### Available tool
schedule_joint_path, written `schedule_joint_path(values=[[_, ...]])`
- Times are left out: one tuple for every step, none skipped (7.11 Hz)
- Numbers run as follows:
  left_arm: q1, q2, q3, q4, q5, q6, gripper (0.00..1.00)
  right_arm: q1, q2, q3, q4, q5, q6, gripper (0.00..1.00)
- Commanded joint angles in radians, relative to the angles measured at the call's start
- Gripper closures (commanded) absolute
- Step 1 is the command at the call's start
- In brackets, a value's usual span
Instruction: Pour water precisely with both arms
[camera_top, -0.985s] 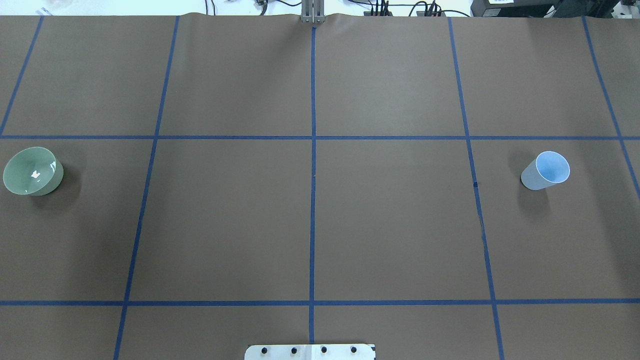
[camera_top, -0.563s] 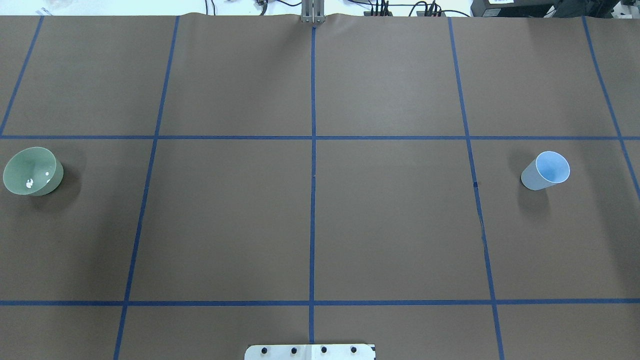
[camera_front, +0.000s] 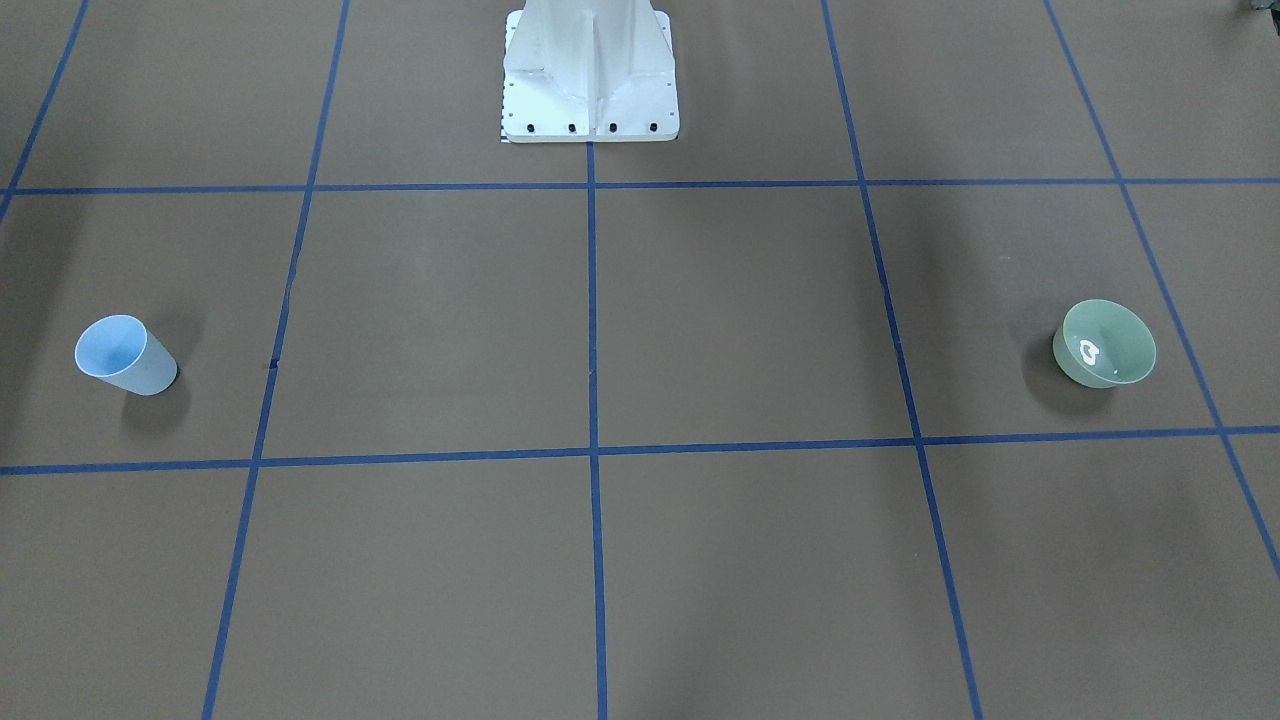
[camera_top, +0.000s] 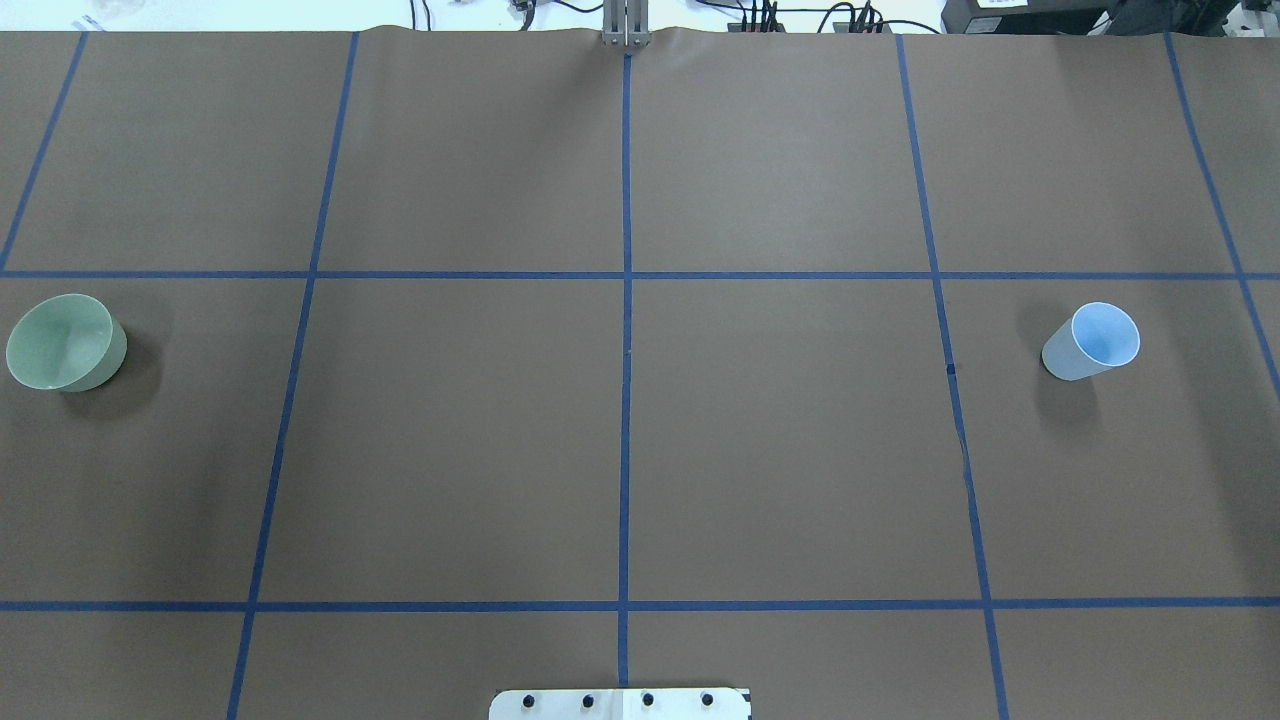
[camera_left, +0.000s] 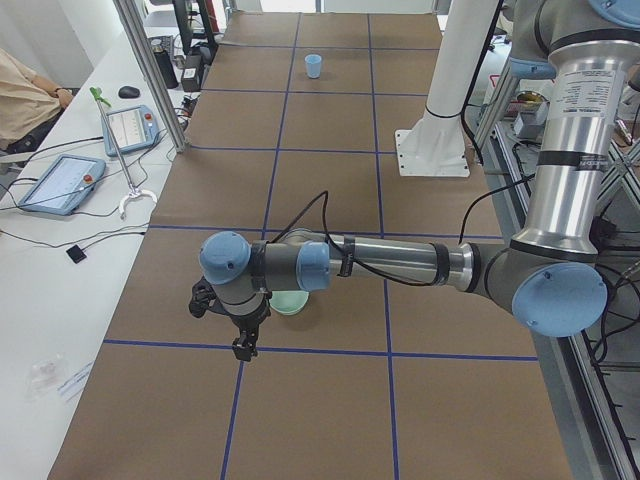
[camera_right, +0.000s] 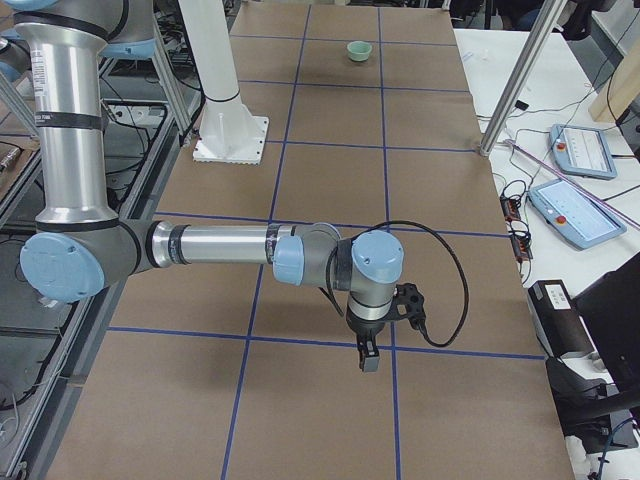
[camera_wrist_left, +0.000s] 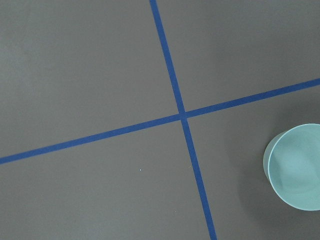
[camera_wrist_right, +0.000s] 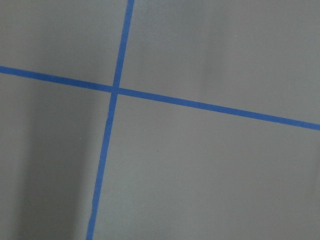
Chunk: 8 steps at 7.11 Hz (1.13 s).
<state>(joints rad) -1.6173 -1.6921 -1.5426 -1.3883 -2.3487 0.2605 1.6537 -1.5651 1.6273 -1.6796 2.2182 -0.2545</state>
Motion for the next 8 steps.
schedule_joint_path(values=[[-0.013, -0.015, -0.005, 0.063, -0.003, 0.000, 0.00, 0.000, -0.001, -0.003, 0.000, 0.000, -0.002, 0.00], [-0.013, -0.009, -0.004, 0.055, -0.003, 0.005, 0.00, 0.000, -0.001, -0.003, 0.000, 0.000, -0.002, 0.00], [-0.013, -0.008, -0.014, 0.049, -0.003, 0.005, 0.00, 0.000, -0.001, -0.003, 0.000, 0.000, -0.002, 0.00], [-0.013, -0.008, -0.019, 0.048, -0.001, 0.006, 0.00, 0.000, -0.001, -0.003, 0.000, 0.000, -0.002, 0.00], [-0.012, 0.005, -0.034, 0.035, -0.001, 0.011, 0.00, 0.000, -0.001, -0.003, 0.000, 0.000, -0.002, 0.00], [-0.012, 0.023, -0.039, -0.010, -0.003, 0.011, 0.00, 0.000, -0.001, -0.003, 0.000, 0.000, -0.002, 0.00], [-0.012, 0.050, -0.040, -0.061, -0.003, 0.011, 0.00, 0.000, -0.001, -0.003, 0.000, 0.000, -0.002, 0.00], [-0.012, 0.074, -0.037, -0.116, -0.003, 0.010, 0.00, 0.000, -0.001, -0.004, 0.000, 0.000, -0.002, 0.00]])
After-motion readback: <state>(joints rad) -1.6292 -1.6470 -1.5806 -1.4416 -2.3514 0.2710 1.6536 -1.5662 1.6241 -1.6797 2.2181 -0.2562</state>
